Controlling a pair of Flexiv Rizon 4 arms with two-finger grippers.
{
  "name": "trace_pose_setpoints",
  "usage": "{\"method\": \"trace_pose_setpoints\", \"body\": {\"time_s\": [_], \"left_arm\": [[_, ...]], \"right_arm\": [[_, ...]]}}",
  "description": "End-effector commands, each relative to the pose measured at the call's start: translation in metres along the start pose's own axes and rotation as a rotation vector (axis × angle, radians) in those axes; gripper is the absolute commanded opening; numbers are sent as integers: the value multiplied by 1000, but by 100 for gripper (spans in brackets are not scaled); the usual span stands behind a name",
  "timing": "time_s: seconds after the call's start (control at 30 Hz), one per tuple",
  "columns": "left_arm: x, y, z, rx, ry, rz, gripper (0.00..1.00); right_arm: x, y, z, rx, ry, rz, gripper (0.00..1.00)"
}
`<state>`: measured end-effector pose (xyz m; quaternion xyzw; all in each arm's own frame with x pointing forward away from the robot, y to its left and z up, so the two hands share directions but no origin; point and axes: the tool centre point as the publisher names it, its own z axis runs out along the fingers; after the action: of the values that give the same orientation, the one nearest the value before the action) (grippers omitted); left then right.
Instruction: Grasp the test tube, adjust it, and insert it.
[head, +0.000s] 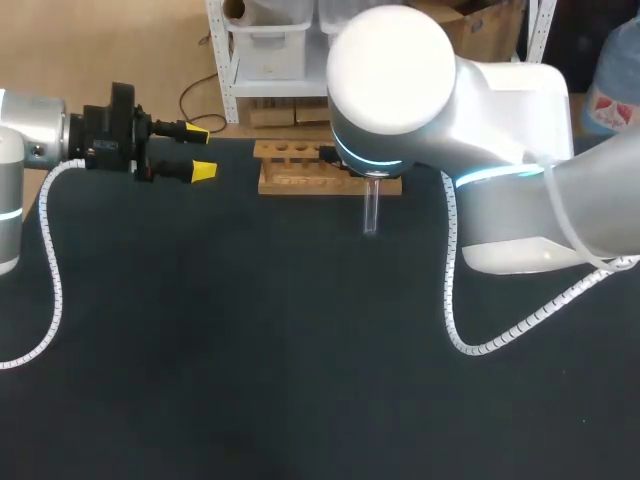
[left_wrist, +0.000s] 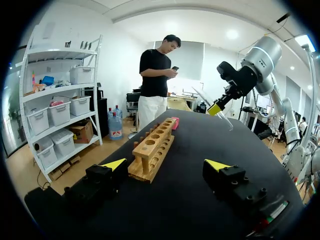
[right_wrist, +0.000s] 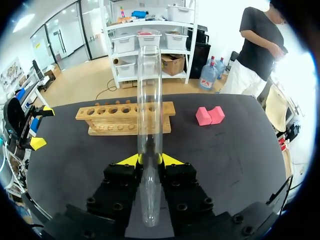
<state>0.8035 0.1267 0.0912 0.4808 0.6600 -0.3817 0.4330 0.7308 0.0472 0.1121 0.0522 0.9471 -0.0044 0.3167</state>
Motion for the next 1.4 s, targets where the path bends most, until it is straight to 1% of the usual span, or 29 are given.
{"method": "trace_pose_setpoints", "body": {"time_s": [0.03, 0.33, 0.53, 0.57, 0.73, 0.93, 0.97, 1.03, 1.17, 1.27, 1.4], "left_arm": [[1, 0, 0, -2, -2, 2, 100], [1, 0, 0, -2, -2, 2, 100], [1, 0, 0, -2, -2, 2, 100], [1, 0, 0, -2, -2, 2, 100], [1, 0, 0, -2, -2, 2, 100], [1, 0, 0, -2, -2, 2, 100], [1, 0, 0, -2, -2, 2, 100], [1, 0, 0, -2, -2, 2, 100], [1, 0, 0, -2, -2, 2, 100], [1, 0, 0, -2, -2, 2, 100], [1, 0, 0, -2, -2, 2, 100]], "right_arm": [[1, -1, 0, -2, -5, 1, 0], [-6, 5, 0, 49, -142, 139, 0], [-17, 8, 1, 75, -249, 191, 0], [-20, 9, 2, 76, -278, 204, 0], [-31, 11, 2, 64, -356, 220, 0], [-43, 15, 3, 50, -456, 186, 0], [-47, 15, 3, 55, -488, 177, 0], [-51, 16, 4, 60, -515, 180, 0], [-64, 14, 11, 93, -616, 163, 0], [-71, 12, 14, 99, -673, 168, 0], [-81, 12, 18, 80, -729, 176, 0]]}}
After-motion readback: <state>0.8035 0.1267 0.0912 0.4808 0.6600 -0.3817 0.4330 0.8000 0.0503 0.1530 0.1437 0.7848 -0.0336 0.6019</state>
